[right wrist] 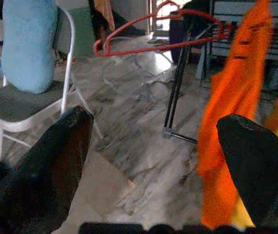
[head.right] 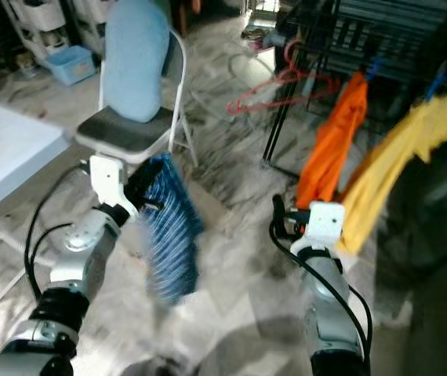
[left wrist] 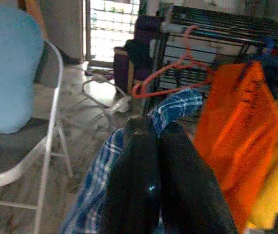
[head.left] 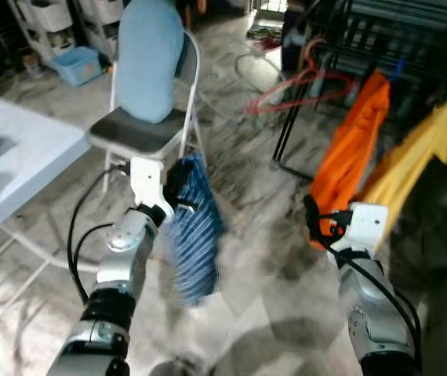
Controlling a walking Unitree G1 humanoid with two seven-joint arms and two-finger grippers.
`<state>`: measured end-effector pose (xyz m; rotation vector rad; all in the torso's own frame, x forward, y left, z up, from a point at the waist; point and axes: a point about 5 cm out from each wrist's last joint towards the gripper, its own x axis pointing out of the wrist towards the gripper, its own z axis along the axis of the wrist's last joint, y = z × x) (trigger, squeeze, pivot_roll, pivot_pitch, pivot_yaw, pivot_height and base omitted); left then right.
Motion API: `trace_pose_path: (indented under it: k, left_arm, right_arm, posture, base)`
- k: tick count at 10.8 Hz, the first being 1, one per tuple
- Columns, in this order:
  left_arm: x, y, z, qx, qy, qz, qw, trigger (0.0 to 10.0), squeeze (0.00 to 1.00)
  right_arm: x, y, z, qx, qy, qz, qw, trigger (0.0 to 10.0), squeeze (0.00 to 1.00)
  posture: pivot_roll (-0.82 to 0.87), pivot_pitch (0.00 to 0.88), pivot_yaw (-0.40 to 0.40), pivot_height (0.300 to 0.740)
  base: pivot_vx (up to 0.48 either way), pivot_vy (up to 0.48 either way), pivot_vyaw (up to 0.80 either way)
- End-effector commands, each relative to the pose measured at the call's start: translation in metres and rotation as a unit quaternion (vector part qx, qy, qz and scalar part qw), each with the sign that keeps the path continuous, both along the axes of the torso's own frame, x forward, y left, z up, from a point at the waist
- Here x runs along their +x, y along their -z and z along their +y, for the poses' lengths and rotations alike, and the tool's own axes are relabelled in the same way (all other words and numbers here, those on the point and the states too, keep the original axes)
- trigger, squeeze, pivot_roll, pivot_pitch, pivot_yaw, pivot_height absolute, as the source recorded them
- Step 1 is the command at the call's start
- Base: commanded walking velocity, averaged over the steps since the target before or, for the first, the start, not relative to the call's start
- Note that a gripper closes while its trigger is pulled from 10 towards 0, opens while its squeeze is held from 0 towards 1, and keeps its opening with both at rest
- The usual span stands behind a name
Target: Hang hanger
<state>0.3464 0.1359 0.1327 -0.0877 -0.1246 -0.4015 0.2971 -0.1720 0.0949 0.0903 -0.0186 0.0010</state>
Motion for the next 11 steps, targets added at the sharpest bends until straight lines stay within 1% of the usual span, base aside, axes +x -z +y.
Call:
trace_pose_path:
  k: [1, 6, 7, 11]
  left_arm:
    - [0.0016, -0.0019, 0.0072, 0.002, -0.011, -0.003, 1.0, 10.0, 0.0]
    - [0.001, 0.0002, 0.0083, 0.01, -0.013, -0.005, 1.0, 10.0, 0.0]
    - [0.0012, 0.0011, 0.0081, 0.011, -0.012, -0.003, 1.0, 10.0, 0.0]
    - [0.0025, 0.0018, 0.0003, 0.015, 0.001, -0.002, 1.0, 10.0, 0.0]
  right_arm:
    - [0.0028, -0.0022, 0.008, 0.0, -0.012, -0.002, 1.0, 10.0, 0.0]
    - [0.0058, -0.0026, 0.0099, 0.0, -0.018, 0.0, 1.0, 10.0, 0.0]
    - [0.0054, -0.0022, 0.0099, 0.001, -0.017, 0.0, 1.0, 10.0, 0.0]
    - [0.0037, -0.0017, 0.0083, 0.003, -0.008, -0.002, 1.0, 10.0, 0.0]
  posture:
    - [-0.04, 0.132, -0.021, 0.74]
    - [-0.04, 0.128, -0.024, 0.74]
    - [-0.04, 0.127, -0.022, 0.74]
    - [-0.05, 0.125, -0.009, 0.74]
  base:
    - [0.352, 0.326, 0.0]
    - [0.348, 0.33, 0.0]
    - [0.349, 0.33, -0.54]
    - [0.349, 0.33, 0.0]
